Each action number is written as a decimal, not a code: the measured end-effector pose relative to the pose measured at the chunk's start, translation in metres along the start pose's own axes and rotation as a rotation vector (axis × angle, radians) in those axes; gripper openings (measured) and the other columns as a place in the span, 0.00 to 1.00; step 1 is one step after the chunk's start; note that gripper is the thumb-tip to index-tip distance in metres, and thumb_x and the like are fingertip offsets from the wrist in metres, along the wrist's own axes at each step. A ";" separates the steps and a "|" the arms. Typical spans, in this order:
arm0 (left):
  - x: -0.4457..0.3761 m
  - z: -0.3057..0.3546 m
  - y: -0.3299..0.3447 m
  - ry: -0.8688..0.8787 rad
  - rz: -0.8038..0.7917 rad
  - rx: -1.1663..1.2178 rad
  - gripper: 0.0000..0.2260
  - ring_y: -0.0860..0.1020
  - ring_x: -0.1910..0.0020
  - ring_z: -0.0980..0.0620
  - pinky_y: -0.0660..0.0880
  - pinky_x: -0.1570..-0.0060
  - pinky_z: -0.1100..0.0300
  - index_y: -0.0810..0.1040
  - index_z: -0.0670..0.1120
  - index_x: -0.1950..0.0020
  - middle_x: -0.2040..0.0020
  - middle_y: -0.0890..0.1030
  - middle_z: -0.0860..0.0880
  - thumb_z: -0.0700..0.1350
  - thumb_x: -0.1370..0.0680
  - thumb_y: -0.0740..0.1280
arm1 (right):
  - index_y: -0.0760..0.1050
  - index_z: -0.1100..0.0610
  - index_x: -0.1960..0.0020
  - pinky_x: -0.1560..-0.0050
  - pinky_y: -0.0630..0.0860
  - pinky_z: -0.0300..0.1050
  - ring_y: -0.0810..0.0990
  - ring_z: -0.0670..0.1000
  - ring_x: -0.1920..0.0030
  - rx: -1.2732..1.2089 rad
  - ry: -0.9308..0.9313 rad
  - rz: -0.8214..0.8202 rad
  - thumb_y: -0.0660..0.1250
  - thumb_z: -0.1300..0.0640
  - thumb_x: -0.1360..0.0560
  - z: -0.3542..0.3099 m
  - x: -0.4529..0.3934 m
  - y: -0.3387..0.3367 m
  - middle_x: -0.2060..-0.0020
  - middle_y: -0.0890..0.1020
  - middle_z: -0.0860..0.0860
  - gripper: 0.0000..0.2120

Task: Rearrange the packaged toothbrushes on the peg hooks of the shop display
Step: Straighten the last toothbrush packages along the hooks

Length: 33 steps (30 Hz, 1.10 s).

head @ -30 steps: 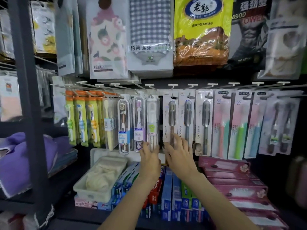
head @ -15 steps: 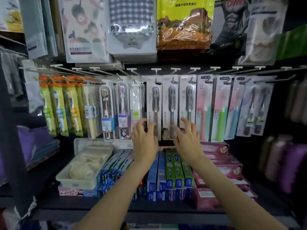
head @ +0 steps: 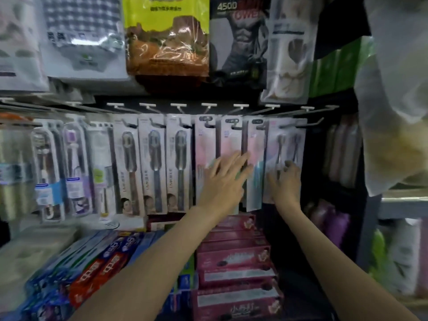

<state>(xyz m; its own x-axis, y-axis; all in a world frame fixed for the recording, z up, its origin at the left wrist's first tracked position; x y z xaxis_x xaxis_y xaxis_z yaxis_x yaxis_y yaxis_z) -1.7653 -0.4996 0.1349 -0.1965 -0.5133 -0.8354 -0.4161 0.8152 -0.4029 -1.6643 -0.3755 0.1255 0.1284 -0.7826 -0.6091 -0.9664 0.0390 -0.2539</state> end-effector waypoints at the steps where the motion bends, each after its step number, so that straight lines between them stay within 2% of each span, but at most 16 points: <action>1: -0.008 0.003 0.004 0.021 -0.002 -0.044 0.26 0.68 0.33 0.46 0.57 0.34 0.48 0.76 0.46 0.38 0.32 0.72 0.46 0.42 0.35 0.74 | 0.59 0.64 0.30 0.35 0.67 0.56 0.67 0.60 0.34 -0.003 0.009 -0.005 0.65 0.57 0.24 -0.001 -0.010 -0.002 0.33 0.65 0.60 0.27; 3: -0.021 0.008 0.013 0.063 0.005 -0.112 0.27 0.64 0.31 0.46 0.59 0.32 0.45 0.76 0.46 0.36 0.32 0.71 0.46 0.44 0.35 0.74 | 0.59 0.64 0.29 0.34 0.66 0.51 0.67 0.57 0.34 0.017 -0.019 -0.018 0.66 0.55 0.25 -0.004 -0.027 -0.005 0.32 0.66 0.58 0.29; 6: -0.031 0.009 0.025 0.162 0.003 -0.184 0.26 0.62 0.29 0.44 0.53 0.32 0.44 0.74 0.45 0.35 0.30 0.70 0.45 0.44 0.32 0.71 | 0.59 0.65 0.31 0.37 0.65 0.46 0.66 0.57 0.34 0.023 0.004 -0.051 0.67 0.55 0.25 -0.003 -0.042 -0.002 0.34 0.67 0.60 0.29; 8: -0.033 0.007 0.029 0.211 -0.004 -0.236 0.22 0.64 0.29 0.44 0.51 0.31 0.45 0.75 0.45 0.35 0.30 0.69 0.44 0.45 0.29 0.64 | 0.59 0.65 0.31 0.39 0.66 0.47 0.67 0.58 0.35 0.023 0.031 -0.053 0.68 0.54 0.26 -0.002 -0.050 0.003 0.34 0.67 0.61 0.30; 10: -0.034 0.005 0.030 0.219 -0.012 -0.245 0.22 0.64 0.29 0.45 0.50 0.30 0.45 0.75 0.45 0.35 0.30 0.69 0.44 0.46 0.27 0.56 | 0.59 0.65 0.31 0.41 0.68 0.48 0.70 0.59 0.36 0.008 0.055 -0.031 0.70 0.54 0.27 -0.001 -0.057 0.008 0.35 0.69 0.61 0.32; 12: -0.034 0.003 0.029 0.222 -0.002 -0.263 0.23 0.63 0.29 0.44 0.51 0.30 0.44 0.74 0.45 0.35 0.30 0.69 0.44 0.46 0.27 0.54 | 0.59 0.64 0.31 0.45 0.71 0.50 0.72 0.60 0.39 -0.005 0.101 -0.014 0.71 0.52 0.28 -0.003 -0.063 0.012 0.37 0.72 0.61 0.33; 16: -0.031 -0.004 0.027 0.239 0.025 -0.285 0.22 0.59 0.28 0.45 0.48 0.29 0.45 0.74 0.45 0.34 0.29 0.68 0.44 0.45 0.27 0.55 | 0.58 0.59 0.30 0.50 0.73 0.52 0.76 0.61 0.43 0.018 0.205 0.027 0.72 0.50 0.30 -0.008 -0.068 0.022 0.40 0.75 0.59 0.36; 20: -0.026 -0.012 0.025 0.245 0.001 -0.330 0.23 0.59 0.28 0.45 0.49 0.29 0.44 0.74 0.45 0.34 0.30 0.68 0.44 0.45 0.29 0.64 | 0.62 0.60 0.35 0.53 0.74 0.52 0.78 0.61 0.46 0.009 0.263 0.081 0.72 0.54 0.30 -0.009 -0.072 0.028 0.45 0.78 0.60 0.29; 23: -0.024 -0.013 0.024 0.233 -0.013 -0.347 0.26 0.63 0.29 0.44 0.52 0.30 0.44 0.74 0.45 0.34 0.30 0.69 0.43 0.46 0.32 0.70 | 0.63 0.60 0.38 0.53 0.74 0.51 0.78 0.61 0.47 0.028 0.247 0.075 0.72 0.55 0.29 -0.008 -0.072 0.026 0.46 0.78 0.60 0.26; 27: -0.023 -0.009 0.022 0.218 -0.018 -0.334 0.24 0.65 0.30 0.44 0.55 0.31 0.43 0.74 0.45 0.34 0.31 0.69 0.43 0.46 0.31 0.68 | 0.65 0.61 0.40 0.55 0.73 0.49 0.78 0.61 0.47 0.032 0.200 0.053 0.72 0.53 0.30 -0.008 -0.065 0.017 0.46 0.78 0.60 0.25; 29: -0.023 -0.006 0.022 0.200 -0.021 -0.308 0.25 0.64 0.29 0.44 0.54 0.31 0.43 0.73 0.45 0.34 0.30 0.69 0.43 0.45 0.31 0.67 | 0.64 0.62 0.39 0.56 0.72 0.48 0.77 0.60 0.47 0.023 0.170 0.044 0.71 0.53 0.30 -0.010 -0.059 0.009 0.46 0.77 0.60 0.26; 33: -0.024 -0.001 0.021 0.179 -0.041 -0.269 0.27 0.64 0.29 0.44 0.47 0.29 0.45 0.72 0.44 0.33 0.30 0.68 0.43 0.45 0.32 0.70 | 0.63 0.63 0.38 0.53 0.74 0.49 0.77 0.60 0.46 0.028 0.127 0.044 0.71 0.53 0.30 -0.012 -0.050 -0.003 0.46 0.77 0.60 0.28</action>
<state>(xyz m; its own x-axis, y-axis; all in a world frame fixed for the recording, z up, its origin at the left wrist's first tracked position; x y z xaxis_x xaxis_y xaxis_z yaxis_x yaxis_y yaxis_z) -1.7704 -0.4709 0.1467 -0.3180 -0.6029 -0.7317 -0.6418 0.7049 -0.3019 -1.6703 -0.3439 0.1664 0.0551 -0.8522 -0.5203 -0.9636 0.0912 -0.2515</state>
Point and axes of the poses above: each hand's wrist, its own x-axis away from the middle knuckle, its own y-axis out of the palm, z = x × y, the point moved 2 cm from there along -x, towards the middle knuckle
